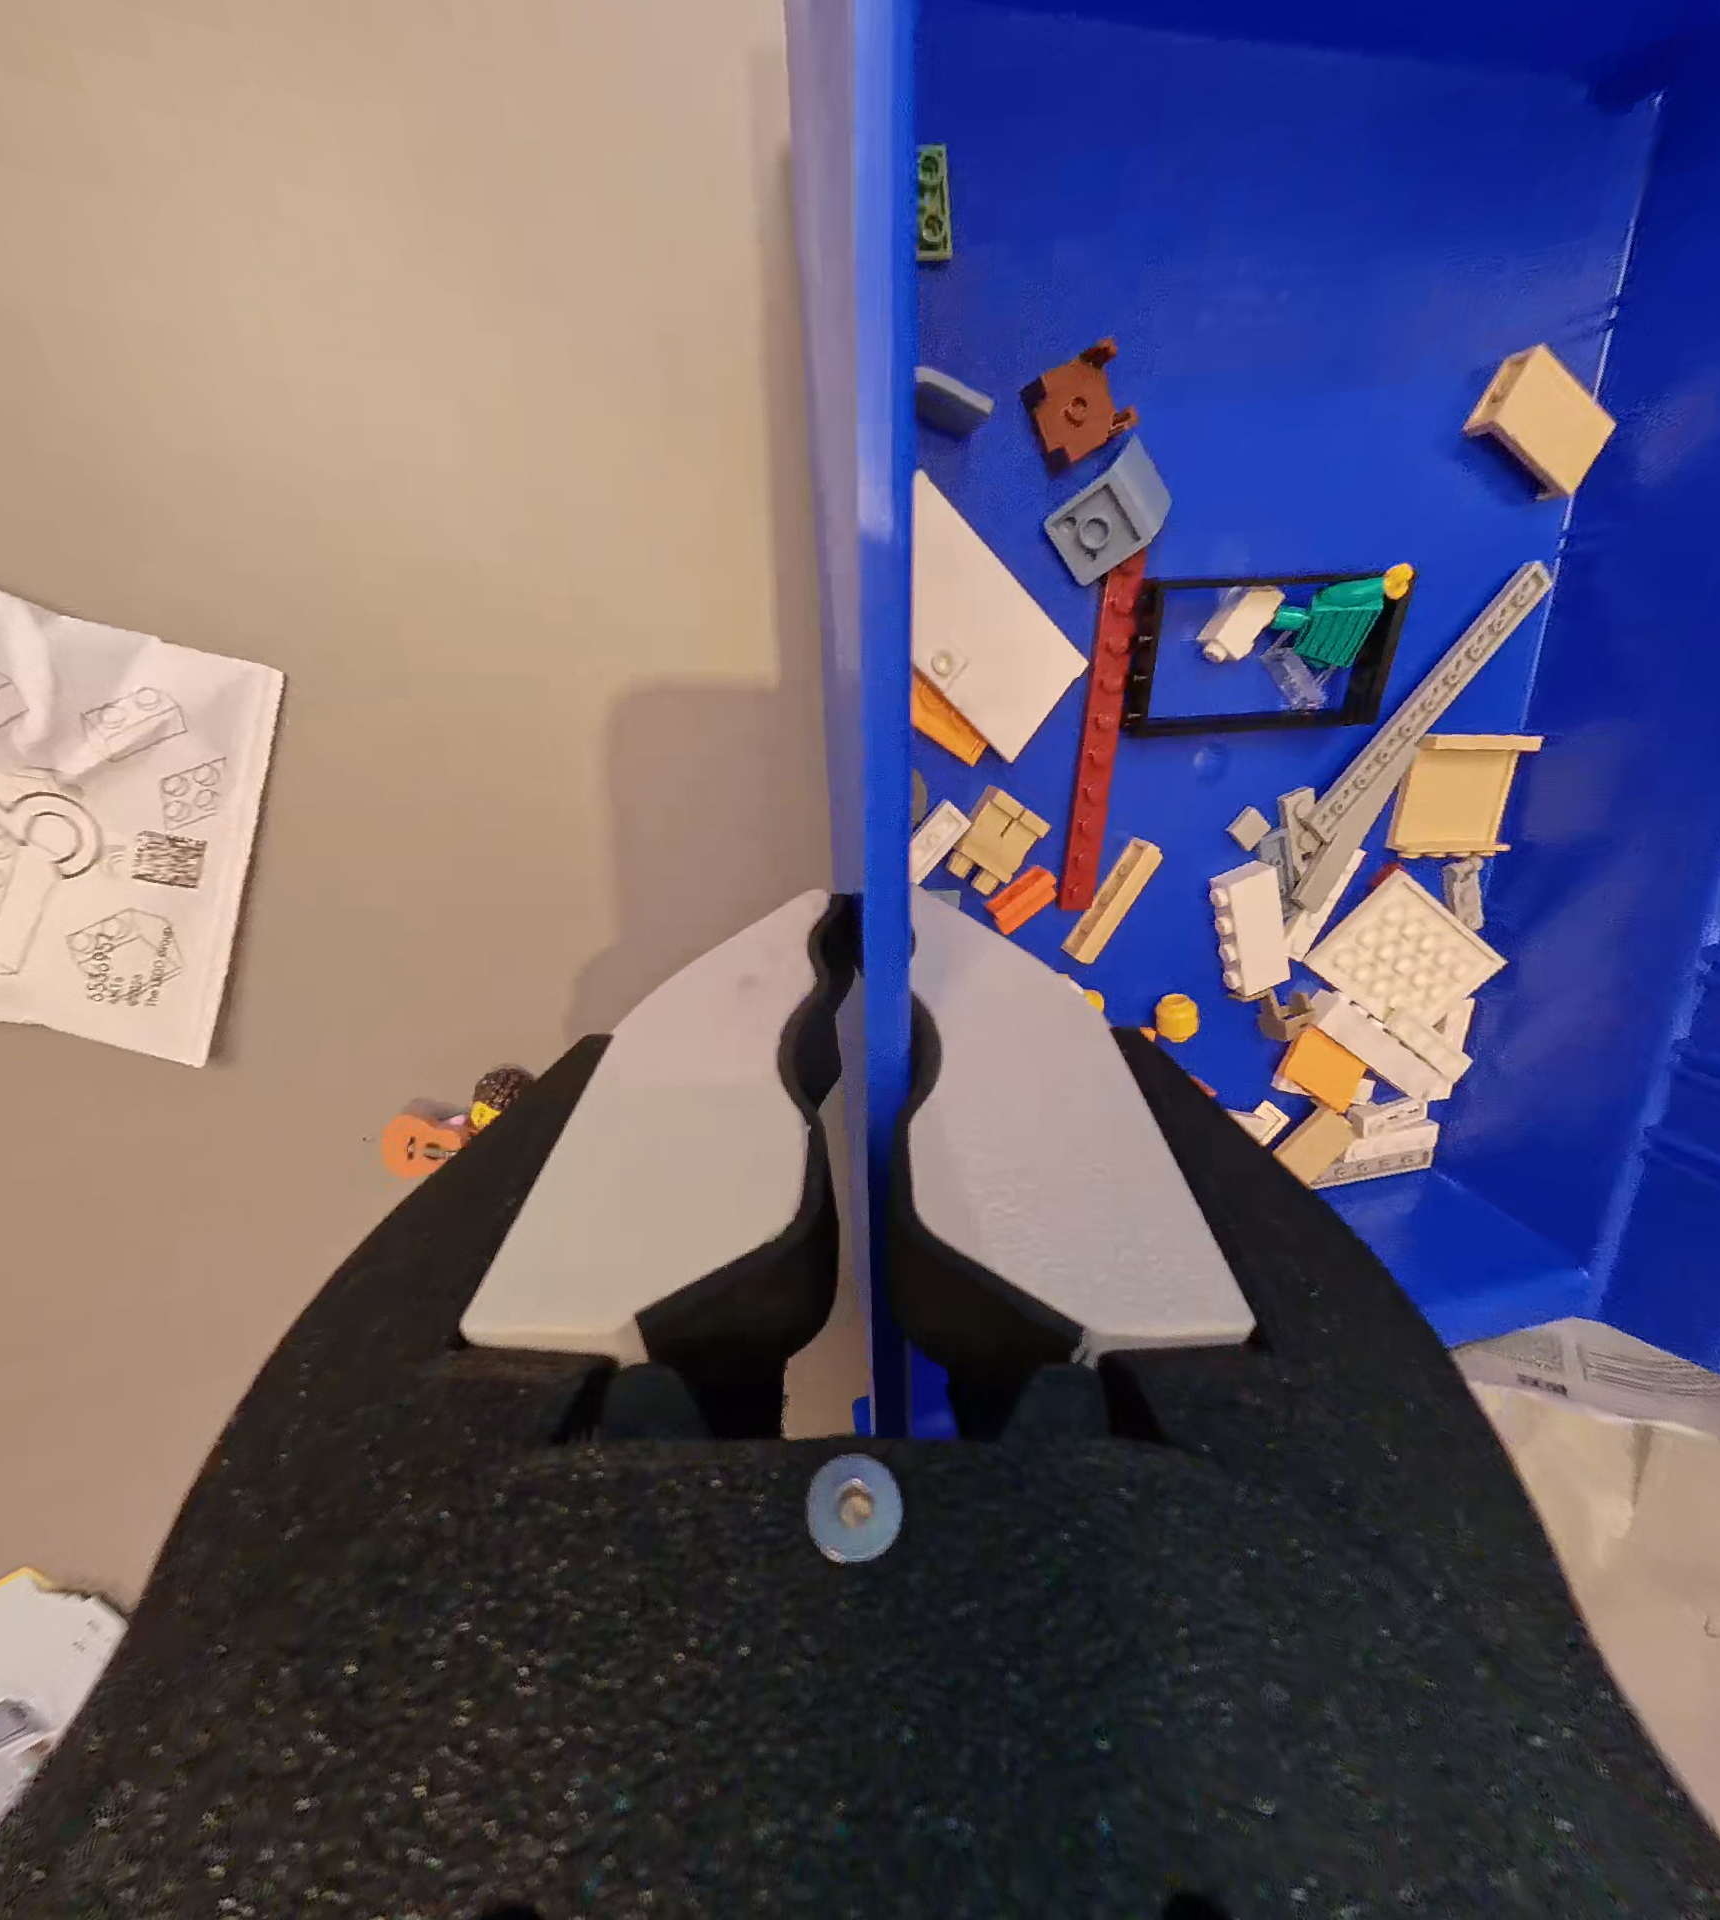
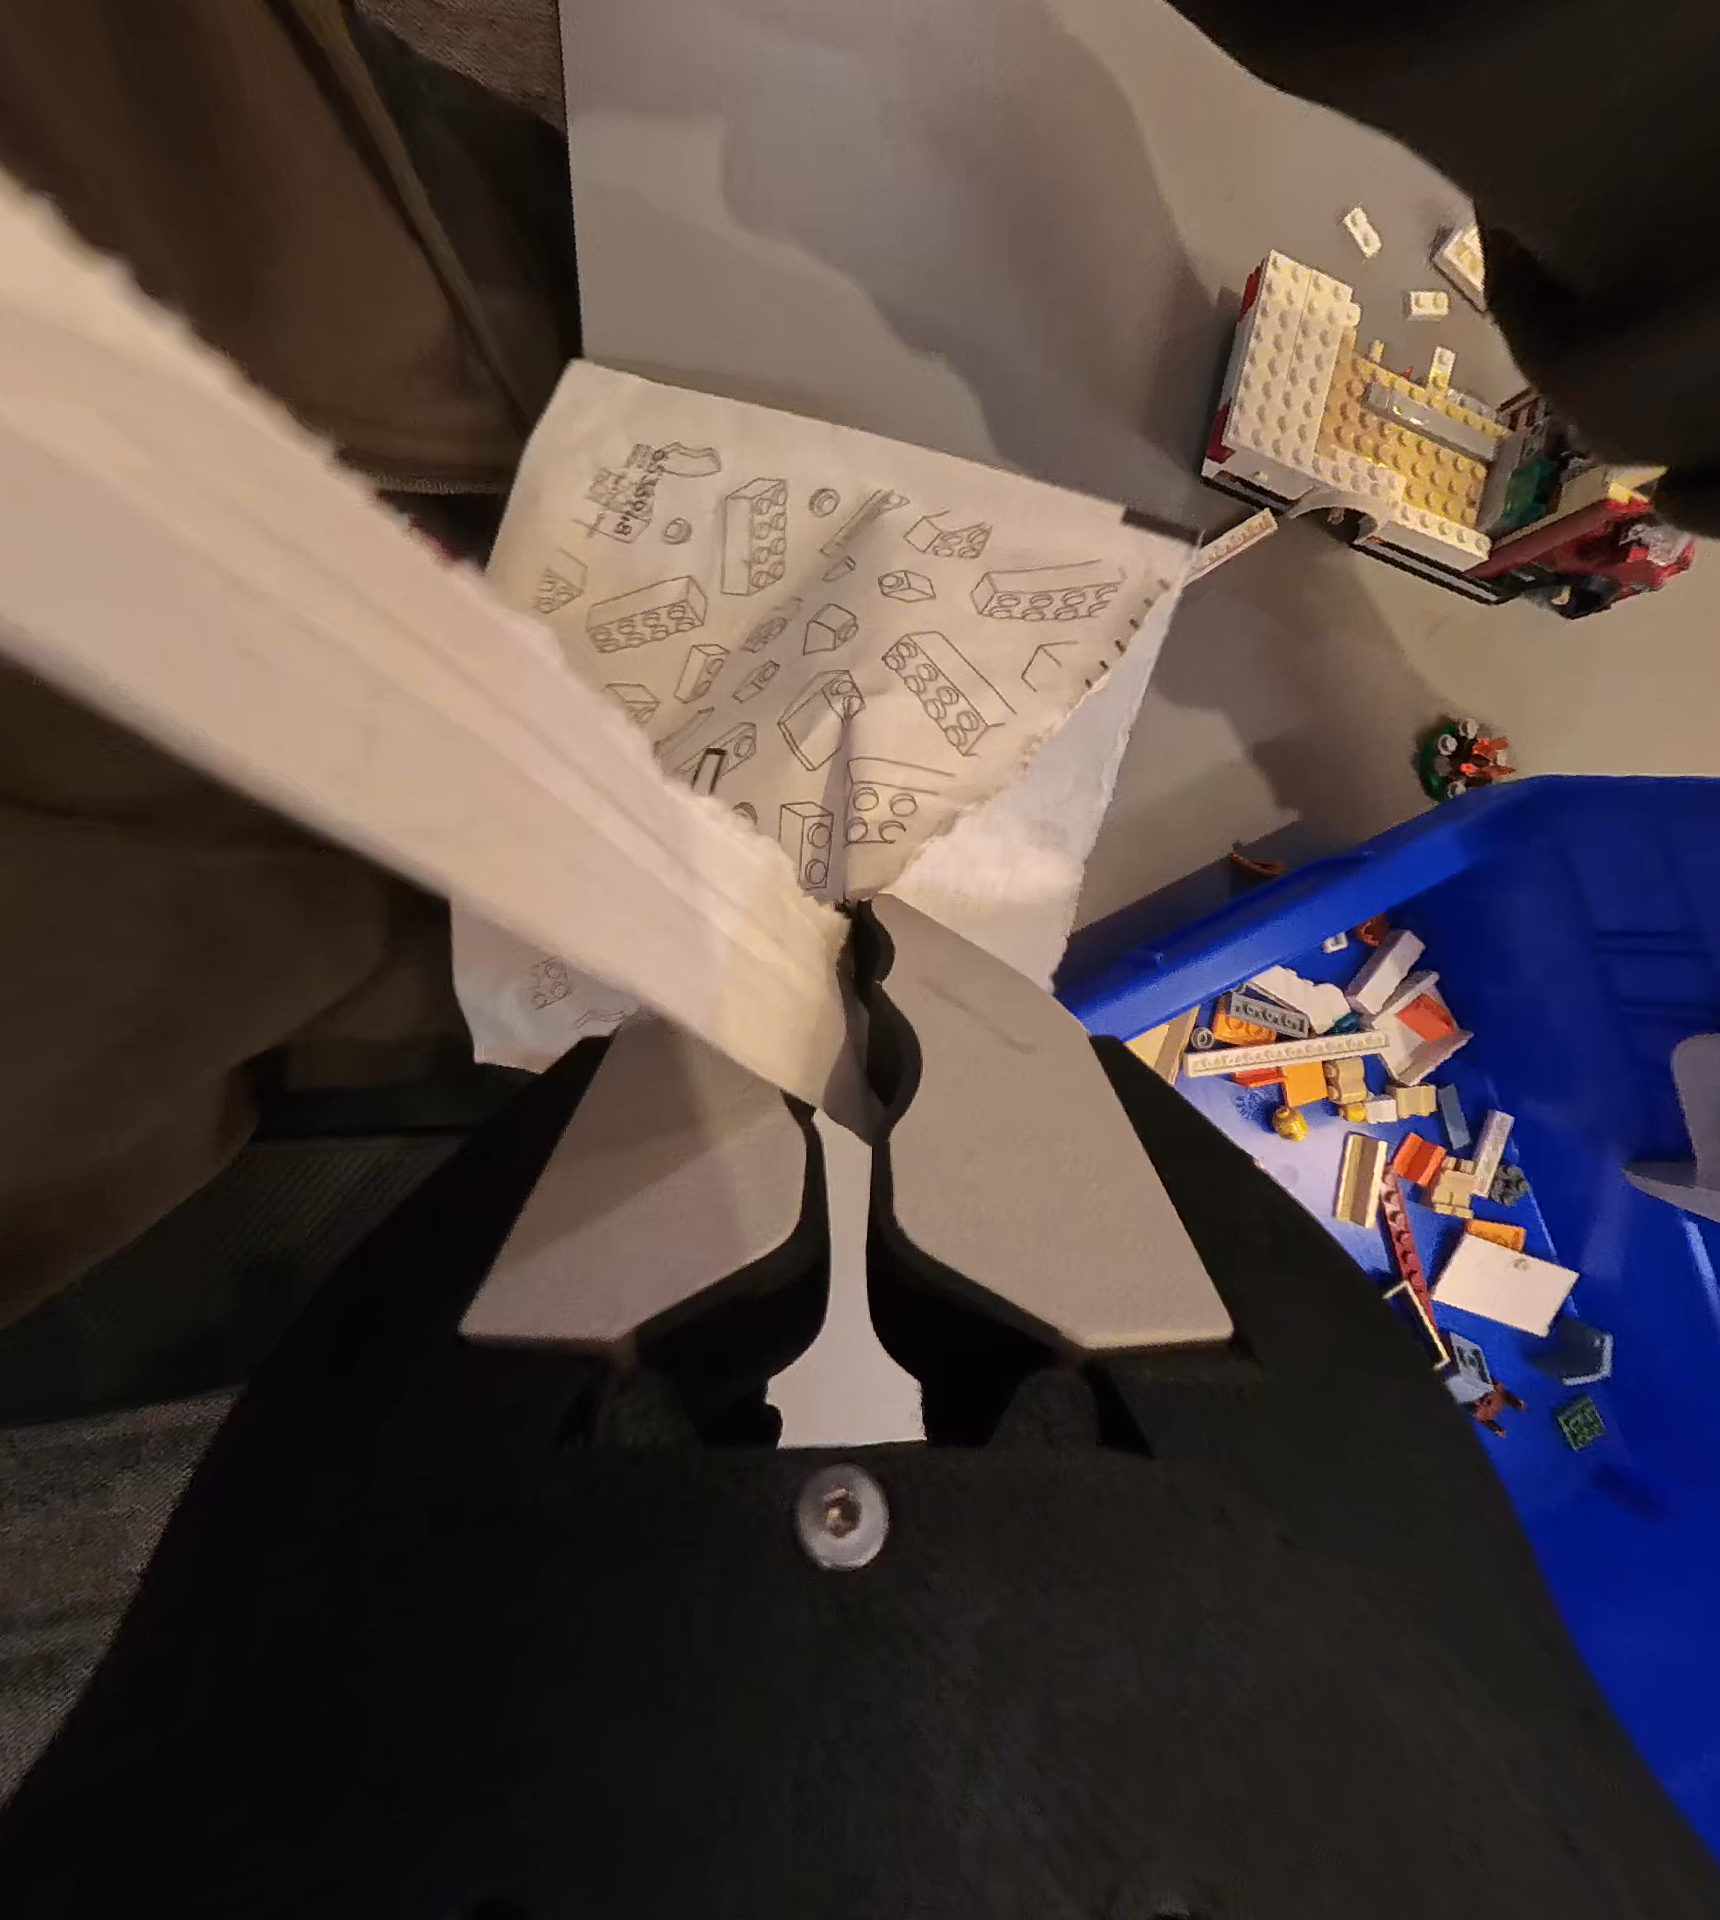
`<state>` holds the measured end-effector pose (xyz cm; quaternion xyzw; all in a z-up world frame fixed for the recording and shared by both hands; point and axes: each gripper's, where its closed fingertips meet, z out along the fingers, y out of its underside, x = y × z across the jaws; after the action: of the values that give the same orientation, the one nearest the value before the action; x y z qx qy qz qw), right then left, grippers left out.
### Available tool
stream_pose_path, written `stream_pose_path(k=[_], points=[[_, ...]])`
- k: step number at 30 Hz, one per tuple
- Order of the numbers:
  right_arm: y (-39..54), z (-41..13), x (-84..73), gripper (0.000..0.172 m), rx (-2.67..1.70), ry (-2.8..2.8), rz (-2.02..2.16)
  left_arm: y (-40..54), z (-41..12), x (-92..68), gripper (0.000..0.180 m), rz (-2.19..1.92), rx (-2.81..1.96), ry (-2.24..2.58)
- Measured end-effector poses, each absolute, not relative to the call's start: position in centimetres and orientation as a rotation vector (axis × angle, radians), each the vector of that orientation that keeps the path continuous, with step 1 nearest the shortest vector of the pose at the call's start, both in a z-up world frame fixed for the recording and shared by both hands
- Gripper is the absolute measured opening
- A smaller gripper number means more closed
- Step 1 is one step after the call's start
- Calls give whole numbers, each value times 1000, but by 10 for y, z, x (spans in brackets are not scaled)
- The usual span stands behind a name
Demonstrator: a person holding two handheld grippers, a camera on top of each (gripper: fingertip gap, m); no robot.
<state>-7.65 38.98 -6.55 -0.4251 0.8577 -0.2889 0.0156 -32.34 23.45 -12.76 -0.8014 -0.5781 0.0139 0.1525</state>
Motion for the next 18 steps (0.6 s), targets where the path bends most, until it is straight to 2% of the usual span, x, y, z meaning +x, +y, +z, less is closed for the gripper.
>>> stream_pose_path(k=[18], points=[[379, -66, -77, 0, -1278, 2668, -928, 188, -17, -308, 4, 355, -2106, -1585]])
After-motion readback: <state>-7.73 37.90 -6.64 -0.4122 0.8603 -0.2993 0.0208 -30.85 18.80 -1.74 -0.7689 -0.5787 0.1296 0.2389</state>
